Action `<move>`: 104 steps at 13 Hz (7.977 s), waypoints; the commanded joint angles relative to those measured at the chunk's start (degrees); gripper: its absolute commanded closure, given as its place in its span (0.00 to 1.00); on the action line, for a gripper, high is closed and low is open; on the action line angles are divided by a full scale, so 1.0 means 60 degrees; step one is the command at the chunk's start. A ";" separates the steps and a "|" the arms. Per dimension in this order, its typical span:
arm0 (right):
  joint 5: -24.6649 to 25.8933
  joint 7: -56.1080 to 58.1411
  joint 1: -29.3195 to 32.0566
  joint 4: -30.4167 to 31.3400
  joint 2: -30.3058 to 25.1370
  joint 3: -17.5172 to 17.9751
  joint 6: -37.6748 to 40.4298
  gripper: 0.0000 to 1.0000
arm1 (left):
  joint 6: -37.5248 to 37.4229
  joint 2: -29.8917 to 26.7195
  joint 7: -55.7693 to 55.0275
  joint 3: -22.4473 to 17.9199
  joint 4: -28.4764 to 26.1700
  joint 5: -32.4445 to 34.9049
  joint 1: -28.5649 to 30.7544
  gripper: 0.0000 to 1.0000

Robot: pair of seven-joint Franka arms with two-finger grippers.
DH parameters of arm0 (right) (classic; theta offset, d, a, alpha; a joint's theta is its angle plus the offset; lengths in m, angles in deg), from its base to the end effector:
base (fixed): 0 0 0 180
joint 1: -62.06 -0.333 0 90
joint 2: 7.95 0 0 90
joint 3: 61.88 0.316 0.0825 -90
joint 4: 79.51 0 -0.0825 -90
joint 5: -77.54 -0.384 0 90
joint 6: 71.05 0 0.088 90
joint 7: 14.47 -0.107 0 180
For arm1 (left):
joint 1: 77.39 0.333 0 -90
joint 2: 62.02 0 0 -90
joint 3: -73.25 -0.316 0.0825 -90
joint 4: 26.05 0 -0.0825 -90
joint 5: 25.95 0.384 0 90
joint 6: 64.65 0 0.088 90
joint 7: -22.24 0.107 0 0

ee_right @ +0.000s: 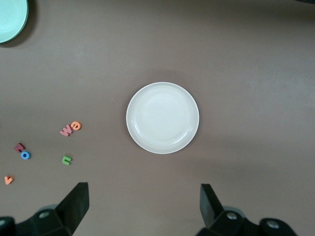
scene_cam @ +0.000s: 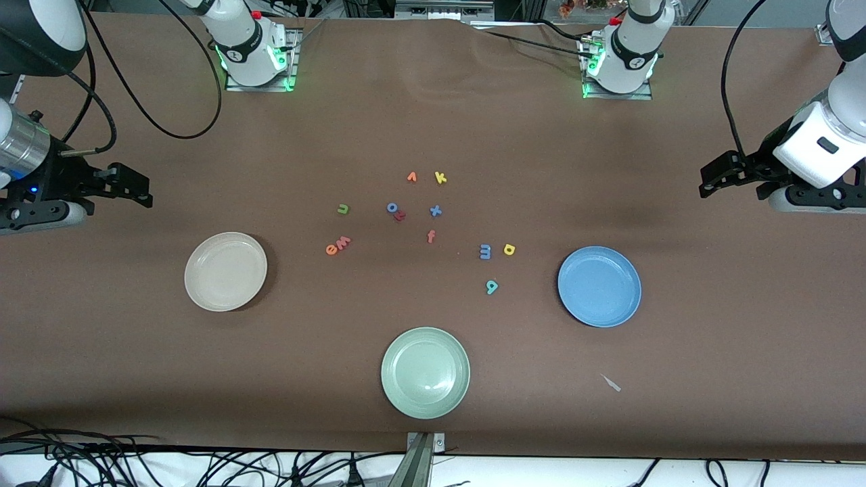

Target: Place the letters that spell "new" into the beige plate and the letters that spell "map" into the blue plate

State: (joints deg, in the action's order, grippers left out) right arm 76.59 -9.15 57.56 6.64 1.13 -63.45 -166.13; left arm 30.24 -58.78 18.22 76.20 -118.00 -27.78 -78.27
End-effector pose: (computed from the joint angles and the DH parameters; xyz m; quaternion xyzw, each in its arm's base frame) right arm 0.6080 0.0340 0.5720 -0.9974 -0.0714 0.0012 0.0061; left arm 0.5761 -0.0410 0.5839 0.9998 0.0031 -0.0038 0.0171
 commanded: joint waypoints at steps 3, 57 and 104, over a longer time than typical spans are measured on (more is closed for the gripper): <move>-0.0178 0.0065 0.0076 -0.0003 -0.0049 -0.0120 0.0056 0.00 | -0.0112 0.0236 -0.0003 0.0006 0.0295 -0.0179 0.0014 0.00; -0.0223 -0.8694 -0.3937 0.7364 0.2149 0.1052 -1.0183 0.06 | 0.5425 0.7457 -0.2010 0.0241 0.0896 -0.1029 -0.4864 0.66; 0.0027 -0.0140 -0.1536 0.6940 0.1035 -0.1248 -0.8440 0.74 | 0.5162 0.6300 -0.0178 0.0885 -0.0540 0.0304 -0.3296 0.19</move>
State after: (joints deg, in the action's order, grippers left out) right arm 77.04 -13.01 46.74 49.91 5.47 -71.46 -216.89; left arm 60.49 -19.89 16.74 81.19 -120.39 -26.91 -98.31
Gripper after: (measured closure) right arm 0.705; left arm 0.119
